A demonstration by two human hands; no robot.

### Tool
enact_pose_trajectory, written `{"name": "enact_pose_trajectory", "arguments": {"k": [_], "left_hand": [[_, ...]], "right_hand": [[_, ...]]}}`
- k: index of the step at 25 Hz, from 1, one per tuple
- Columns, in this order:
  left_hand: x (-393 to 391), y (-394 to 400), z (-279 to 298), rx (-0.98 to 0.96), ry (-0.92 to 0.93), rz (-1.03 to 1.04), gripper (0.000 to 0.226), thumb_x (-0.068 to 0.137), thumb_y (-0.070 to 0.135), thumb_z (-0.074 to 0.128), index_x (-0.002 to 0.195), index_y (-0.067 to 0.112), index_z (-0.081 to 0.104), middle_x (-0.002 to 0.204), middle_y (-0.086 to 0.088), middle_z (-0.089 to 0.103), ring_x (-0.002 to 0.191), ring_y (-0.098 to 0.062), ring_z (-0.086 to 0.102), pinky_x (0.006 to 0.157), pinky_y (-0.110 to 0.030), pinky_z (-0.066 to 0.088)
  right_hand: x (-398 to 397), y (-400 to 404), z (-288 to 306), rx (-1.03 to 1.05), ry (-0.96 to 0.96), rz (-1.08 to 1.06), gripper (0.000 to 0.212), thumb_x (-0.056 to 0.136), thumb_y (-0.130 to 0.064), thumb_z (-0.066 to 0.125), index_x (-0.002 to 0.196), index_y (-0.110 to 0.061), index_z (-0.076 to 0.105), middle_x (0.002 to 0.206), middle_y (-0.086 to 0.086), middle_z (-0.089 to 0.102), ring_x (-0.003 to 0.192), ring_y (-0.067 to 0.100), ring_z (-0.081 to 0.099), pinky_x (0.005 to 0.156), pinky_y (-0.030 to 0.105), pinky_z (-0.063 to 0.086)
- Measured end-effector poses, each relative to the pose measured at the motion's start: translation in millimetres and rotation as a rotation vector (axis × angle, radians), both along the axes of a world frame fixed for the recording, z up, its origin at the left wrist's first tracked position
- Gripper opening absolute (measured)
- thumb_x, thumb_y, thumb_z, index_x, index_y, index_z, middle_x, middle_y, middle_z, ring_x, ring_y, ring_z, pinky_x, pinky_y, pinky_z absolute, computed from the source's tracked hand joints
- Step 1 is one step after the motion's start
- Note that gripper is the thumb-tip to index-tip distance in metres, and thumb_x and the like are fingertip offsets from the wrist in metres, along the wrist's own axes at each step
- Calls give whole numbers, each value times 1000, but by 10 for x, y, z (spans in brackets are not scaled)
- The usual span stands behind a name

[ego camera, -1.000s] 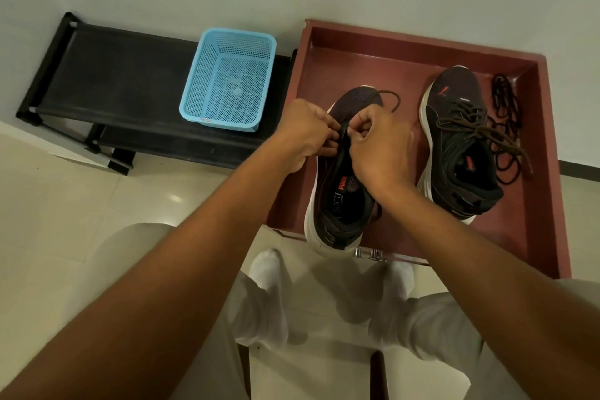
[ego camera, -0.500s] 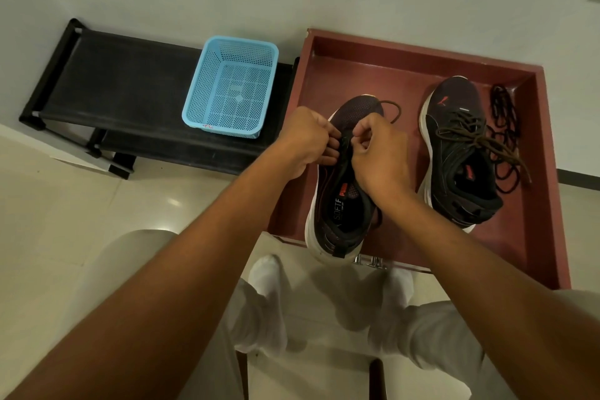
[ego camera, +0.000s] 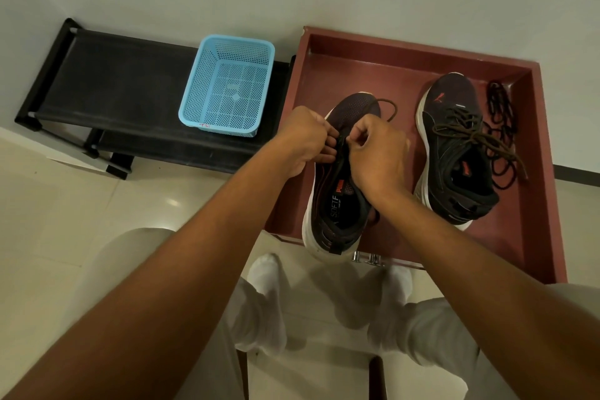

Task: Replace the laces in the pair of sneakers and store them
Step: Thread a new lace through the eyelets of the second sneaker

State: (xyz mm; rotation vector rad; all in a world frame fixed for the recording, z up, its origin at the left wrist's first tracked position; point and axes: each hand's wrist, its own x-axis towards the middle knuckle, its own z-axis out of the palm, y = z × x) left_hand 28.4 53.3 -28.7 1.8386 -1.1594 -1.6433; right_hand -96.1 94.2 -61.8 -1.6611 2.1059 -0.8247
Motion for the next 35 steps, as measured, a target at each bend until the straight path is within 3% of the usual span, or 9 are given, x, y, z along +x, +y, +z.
{"name": "enact_pose_trajectory", "arguments": {"k": [3,5,7,10,14,19,25,30,35], "left_hand": [[1,-2,-12,-11,-14,-17,30,104,-7,39,106,-7,69,83,-15,66,61,-20,65,54,-26,60],[-1,-12,-12,-13,-17,-26,30,104,-7,39,105,-7,70,82,-15,66,60,-19,66,56,-27,60],[-5,-12,4,-16,-15,-26,30,103,-8,40,105,-7,69,80,-14,65,58,-19,64,53,-25,60],[-3,-11,30,-24,-8,-22,30,103,-8,39,105,-7,69,81,-15,65,60,-20,65,52,-25,60],[15,-4,40,-28,16,-24,31,102,-9,37,109,-10,67,82,-16,66,63,-23,65,56,-28,61],[-1,0,82,12,34,-20,33,104,-7,34,117,-12,65,83,-16,63,66,-23,65,58,-27,60],[-15,-5,51,34,18,-3,33,104,-6,35,118,-12,65,83,-14,62,64,-21,63,53,-24,58],[-37,-8,-26,20,-8,18,32,104,-6,36,114,-11,66,80,-13,62,61,-18,62,50,-21,57],[-28,-66,-101,-87,-77,24,14,97,-5,58,95,-4,72,84,-17,71,57,-18,66,53,-26,60]], "right_hand": [[-23,-15,65,53,84,50,27,87,-9,72,83,-33,59,73,-14,59,73,11,61,91,32,42],[-32,-30,93,85,109,69,26,88,-12,71,87,-33,57,74,-15,57,77,12,61,91,30,36],[-29,-37,66,73,92,83,27,87,-9,69,87,-32,56,74,-15,57,75,11,61,93,34,43],[-38,-7,2,4,-22,75,23,86,-5,67,86,-26,59,73,-14,60,71,11,63,81,44,56],[-69,6,-45,-16,-118,42,21,88,-3,66,84,-19,55,71,-12,58,66,7,59,64,34,52],[-38,-15,-108,-6,-182,-25,23,86,3,67,84,-17,56,78,-8,66,76,10,68,70,40,59],[-14,-43,-126,7,-165,-68,32,84,4,68,72,-22,54,72,-7,65,69,4,64,67,37,58],[10,-56,-124,6,-117,-77,36,84,-6,74,66,-28,53,67,-9,62,63,11,61,67,44,56],[-9,-49,-70,2,-141,-52,39,85,-5,73,63,-29,51,64,-10,61,60,8,58,59,37,54]]}}
